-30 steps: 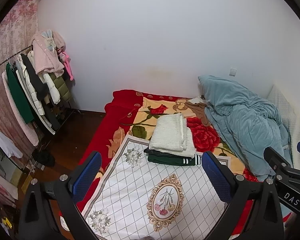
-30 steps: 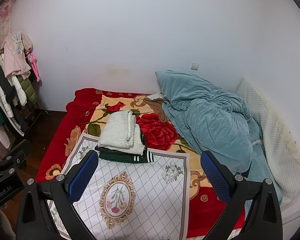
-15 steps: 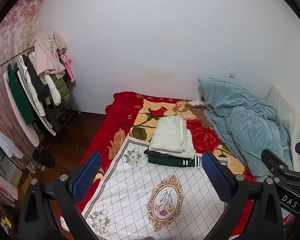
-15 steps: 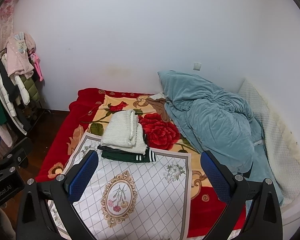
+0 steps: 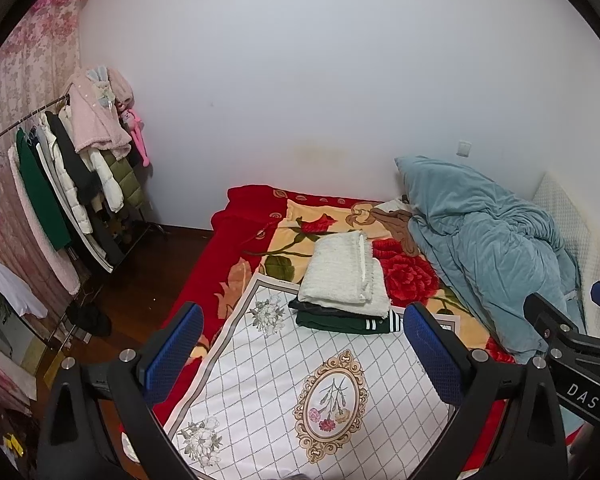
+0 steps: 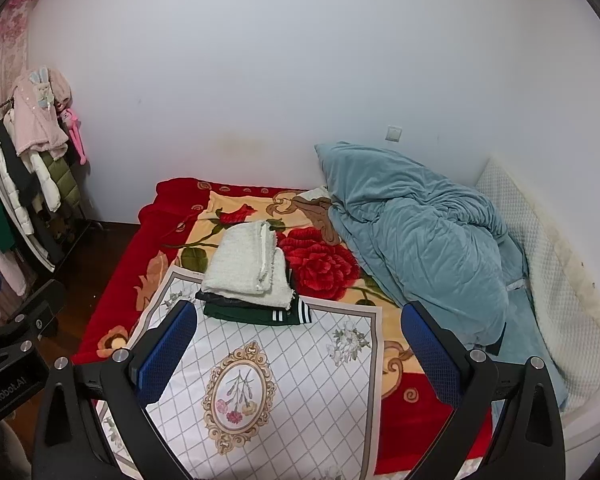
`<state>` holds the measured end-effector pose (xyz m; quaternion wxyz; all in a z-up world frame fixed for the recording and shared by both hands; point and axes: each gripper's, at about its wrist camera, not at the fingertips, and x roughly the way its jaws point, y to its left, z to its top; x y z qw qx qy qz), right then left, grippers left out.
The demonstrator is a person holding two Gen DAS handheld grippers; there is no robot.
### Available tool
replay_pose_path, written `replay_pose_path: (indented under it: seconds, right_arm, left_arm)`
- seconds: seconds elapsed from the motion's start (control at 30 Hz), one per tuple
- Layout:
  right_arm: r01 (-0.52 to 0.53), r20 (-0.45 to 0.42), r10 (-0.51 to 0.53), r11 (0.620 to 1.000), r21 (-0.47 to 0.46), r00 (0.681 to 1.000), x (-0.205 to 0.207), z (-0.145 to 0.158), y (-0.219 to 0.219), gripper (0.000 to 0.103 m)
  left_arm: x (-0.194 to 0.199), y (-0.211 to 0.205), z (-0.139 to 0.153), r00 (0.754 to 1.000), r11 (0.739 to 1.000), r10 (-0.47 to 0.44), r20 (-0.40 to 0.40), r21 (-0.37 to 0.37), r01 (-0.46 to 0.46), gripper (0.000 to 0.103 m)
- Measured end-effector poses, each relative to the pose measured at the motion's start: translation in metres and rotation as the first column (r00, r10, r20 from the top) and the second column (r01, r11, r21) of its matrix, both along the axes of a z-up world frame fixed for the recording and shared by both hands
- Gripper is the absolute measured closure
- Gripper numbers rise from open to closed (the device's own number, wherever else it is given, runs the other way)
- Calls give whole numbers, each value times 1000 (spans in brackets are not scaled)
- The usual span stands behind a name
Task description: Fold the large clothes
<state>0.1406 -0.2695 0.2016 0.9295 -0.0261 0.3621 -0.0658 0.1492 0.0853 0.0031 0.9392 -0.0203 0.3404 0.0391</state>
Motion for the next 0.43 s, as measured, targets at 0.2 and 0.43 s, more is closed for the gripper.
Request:
replay_pose_path:
  seconds: [0.2, 0.43]
  right_arm:
    - [2, 2, -2, 1000, 0, 1000, -4, 0, 0, 0]
    - [2, 3, -2, 1000, -2, 1000, -3, 0, 0, 0]
  left_arm:
    - [-2, 0, -1, 1000, 1000, -1, 0, -2, 1, 1]
    - [-7, -1, 0, 1000, 1000, 8, 4, 6, -8, 1]
